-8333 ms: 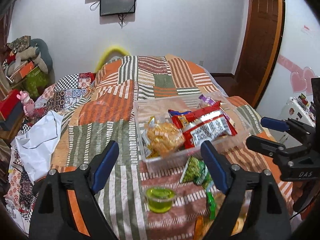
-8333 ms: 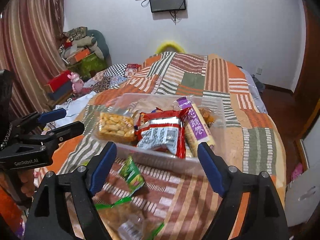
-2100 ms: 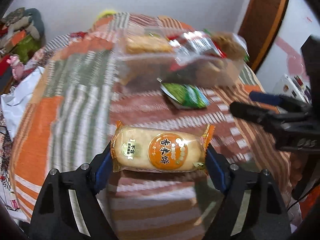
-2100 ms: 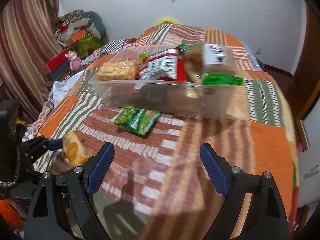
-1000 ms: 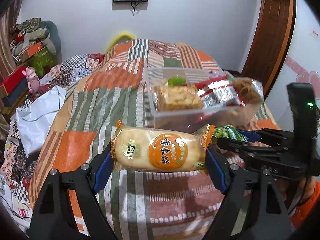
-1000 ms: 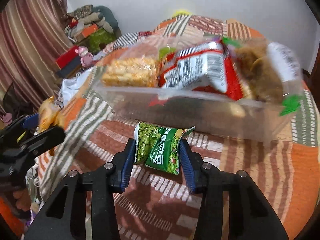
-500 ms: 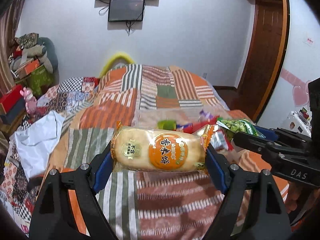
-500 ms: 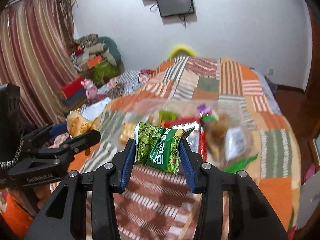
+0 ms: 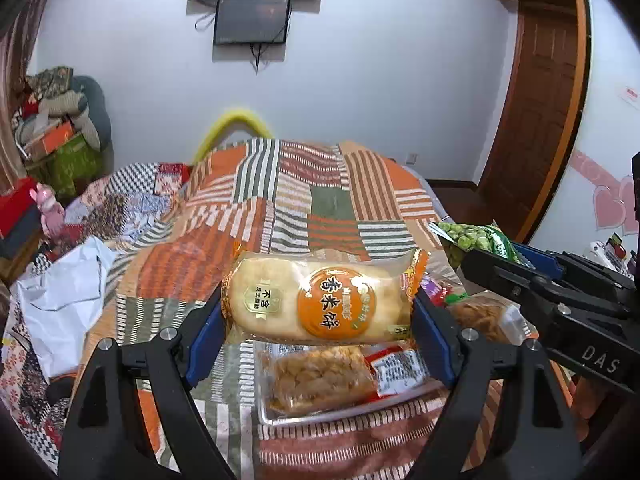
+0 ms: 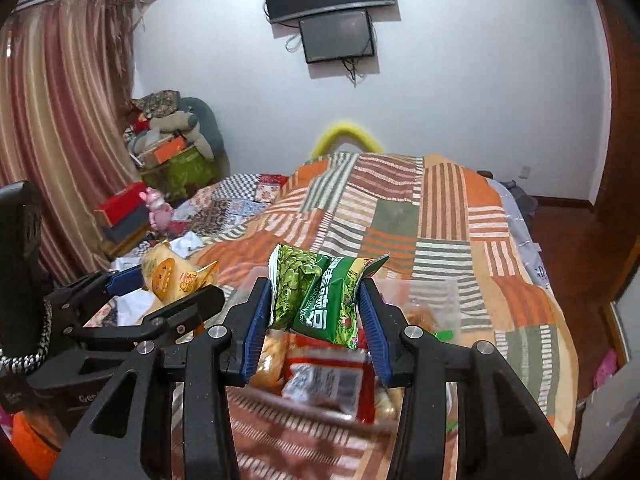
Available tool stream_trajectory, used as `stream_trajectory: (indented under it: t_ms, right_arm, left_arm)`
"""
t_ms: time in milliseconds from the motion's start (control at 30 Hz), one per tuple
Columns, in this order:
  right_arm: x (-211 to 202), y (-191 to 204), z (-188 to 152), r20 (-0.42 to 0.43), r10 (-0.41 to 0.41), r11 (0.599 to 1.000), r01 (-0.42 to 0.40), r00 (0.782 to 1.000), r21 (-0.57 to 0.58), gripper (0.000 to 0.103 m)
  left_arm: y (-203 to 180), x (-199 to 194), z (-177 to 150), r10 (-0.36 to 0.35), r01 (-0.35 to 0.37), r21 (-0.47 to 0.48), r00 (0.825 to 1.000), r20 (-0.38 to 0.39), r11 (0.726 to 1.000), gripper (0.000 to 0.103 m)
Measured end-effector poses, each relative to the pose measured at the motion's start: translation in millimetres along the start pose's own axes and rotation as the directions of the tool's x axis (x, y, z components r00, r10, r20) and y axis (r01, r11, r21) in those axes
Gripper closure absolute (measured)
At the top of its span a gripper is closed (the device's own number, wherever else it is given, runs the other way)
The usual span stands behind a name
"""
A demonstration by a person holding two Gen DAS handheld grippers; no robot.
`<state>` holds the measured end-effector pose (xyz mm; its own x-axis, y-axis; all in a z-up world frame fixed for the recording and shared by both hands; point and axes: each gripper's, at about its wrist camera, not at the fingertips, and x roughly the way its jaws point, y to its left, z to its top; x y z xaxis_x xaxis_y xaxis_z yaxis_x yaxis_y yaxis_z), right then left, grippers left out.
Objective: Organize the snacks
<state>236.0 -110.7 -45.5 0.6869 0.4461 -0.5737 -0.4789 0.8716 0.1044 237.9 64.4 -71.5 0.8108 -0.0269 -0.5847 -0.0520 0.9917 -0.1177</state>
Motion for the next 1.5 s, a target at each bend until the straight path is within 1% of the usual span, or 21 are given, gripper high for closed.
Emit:
stream_trajectory:
  t_ms: [167, 300, 367, 400, 500, 600, 733, 867, 1000, 1133, 1267, 1367, 1400, 1500]
  right_arm:
    - [27.9, -11.7, 2.6, -0.053, -0.021, 0.999, 0.023, 0.998, 0.032, 0.062]
    - [43.6, -16.7, 0.3, -0.098, -0.012, 0.998, 0.017, 0.995, 0.059, 0.062]
    - [48.6, -17.4, -2.1, -0.118, -0.016, 0.998, 0.023, 0.993, 0.057, 0.062]
    - [51.2, -18.0, -2.2, -0.128, -0.011, 0.998, 0.018, 0.992, 0.056, 0.059]
    - [53.9, -18.4, -4.0, -0.142, -0.016, 0.998, 0.024, 0.99, 0.055, 0.056]
    - [52.3, -20.1, -5.7, -0.147, -0.021, 0.998, 0.029, 0.989, 0.05, 0.049]
    - [45.5, -19.8, -4.4, -0.137, -0.025, 0.999, 0.031, 0.99, 0.041, 0.046]
    - [30.4, -18.2, -0.9, -0.107, -0.029, 0.999, 0.033, 0.994, 0.032, 0.044]
    - [8.5, -15.4, 2.2, -0.062, -0.031, 0.999, 0.032, 0.998, 0.022, 0.044]
    - [-22.4, -9.8, 4.5, -0.009, -0.037, 0.999, 0.037, 0.999, 0.003, 0.044]
    - [-59.1, -1.3, 4.7, 0.066, -0.051, 0.998, 0.053, 0.997, -0.024, 0.044]
    - [-84.0, 4.1, 4.0, 0.12, -0.051, 0.998, 0.056, 0.991, -0.035, 0.044]
    - [-94.6, 5.9, 3.1, 0.142, -0.049, 0.998, 0.055, 0.989, -0.036, 0.043]
    - [-115.6, 8.6, -1.2, 0.188, -0.05, 0.998, 0.057, 0.981, -0.034, 0.033]
  left_arm:
    - [8.3, 37.8, 0.0, -0.029, 0.025, -0.051, 0.997, -0.078, 0.998, 0.02]
    - [15.5, 66.0, -4.2, -0.046, 0.034, -0.09, 0.989, -0.142, 0.995, 0.02]
    - [18.3, 76.3, -6.8, -0.067, 0.049, -0.112, 0.984, -0.164, 0.993, 0.018]
    - [18.5, 78.8, -8.2, -0.075, 0.055, -0.119, 0.982, -0.174, 0.991, 0.017]
    - [22.1, 85.8, -12.0, -0.096, 0.067, -0.148, 0.976, -0.197, 0.987, 0.015]
    - [24.4, 83.9, -14.3, -0.102, 0.07, -0.164, 0.975, -0.198, 0.984, 0.011]
    - [21.6, 72.5, -11.0, -0.096, 0.073, -0.132, 0.981, -0.171, 0.989, 0.01]
    - [15.0, 51.8, -5.3, -0.075, 0.063, -0.09, 0.988, -0.132, 0.994, 0.009]
    - [8.1, 17.6, 1.3, -0.045, 0.042, -0.048, 0.997, -0.064, 0.998, 0.009]
    - [1.7, -22.5, 7.3, -0.019, 0.02, -0.009, 1.0, 0.017, 1.0, 0.009]
    - [-6.4, -69.2, 11.0, -0.017, 0.014, 0.023, 0.995, 0.103, 1.0, 0.009]
    - [-13.3, -103.2, 11.8, -0.011, 0.004, 0.039, 0.986, 0.168, 0.999, 0.009]
    - [-16.7, -116.3, 10.5, -0.012, 0.003, 0.045, 0.981, 0.191, 0.999, 0.009]
    - [-24.5, -145.2, 6.2, -0.01, -0.006, 0.063, 0.969, 0.246, 0.998, 0.007]
